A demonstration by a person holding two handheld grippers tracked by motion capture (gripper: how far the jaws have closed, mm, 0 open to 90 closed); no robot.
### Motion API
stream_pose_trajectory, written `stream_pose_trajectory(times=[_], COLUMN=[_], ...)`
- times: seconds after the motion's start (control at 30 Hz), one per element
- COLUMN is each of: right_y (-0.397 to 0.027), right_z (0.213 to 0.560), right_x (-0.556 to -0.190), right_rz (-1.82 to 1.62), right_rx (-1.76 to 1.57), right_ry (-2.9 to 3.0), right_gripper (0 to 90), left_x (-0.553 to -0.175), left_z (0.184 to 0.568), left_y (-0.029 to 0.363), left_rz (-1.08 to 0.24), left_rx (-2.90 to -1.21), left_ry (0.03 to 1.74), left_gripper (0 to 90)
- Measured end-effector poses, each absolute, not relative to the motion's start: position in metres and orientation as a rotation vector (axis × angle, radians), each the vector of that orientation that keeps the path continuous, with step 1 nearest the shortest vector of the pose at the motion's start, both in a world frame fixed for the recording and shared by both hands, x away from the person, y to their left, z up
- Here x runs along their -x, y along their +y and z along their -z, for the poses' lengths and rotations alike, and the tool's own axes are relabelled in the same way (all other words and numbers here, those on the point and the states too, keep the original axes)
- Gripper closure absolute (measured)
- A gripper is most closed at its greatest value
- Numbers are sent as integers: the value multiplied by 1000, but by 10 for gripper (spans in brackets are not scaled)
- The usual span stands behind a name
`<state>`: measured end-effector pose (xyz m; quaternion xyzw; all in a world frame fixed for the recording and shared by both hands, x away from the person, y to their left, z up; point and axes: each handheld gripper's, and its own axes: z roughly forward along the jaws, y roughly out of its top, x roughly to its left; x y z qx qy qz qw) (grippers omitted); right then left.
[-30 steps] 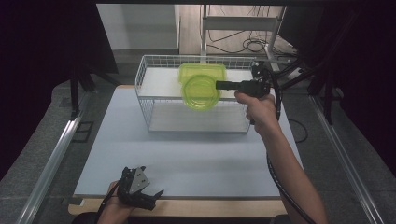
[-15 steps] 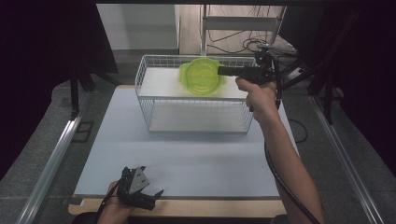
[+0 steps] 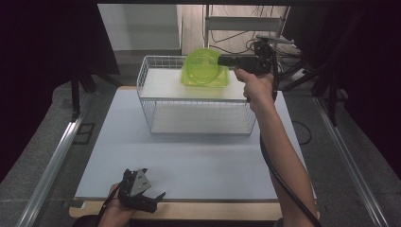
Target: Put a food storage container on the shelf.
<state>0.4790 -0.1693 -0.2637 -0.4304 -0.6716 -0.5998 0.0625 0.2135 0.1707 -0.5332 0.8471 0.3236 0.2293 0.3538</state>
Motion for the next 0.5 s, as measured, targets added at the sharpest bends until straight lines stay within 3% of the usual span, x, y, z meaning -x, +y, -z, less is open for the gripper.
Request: stream_pose_trajectory(times=[0.5], right_y=[-159], right_z=[258], right_x=[-488], right_rz=[1773], right_rx=[1437], right_ry=[-2160], right_gripper=[807], left_x=[-214], left_z=[534], left_y=[170], left_rz=[-590], left_rx=[-2200], left_ry=[830], left_gripper=[1])
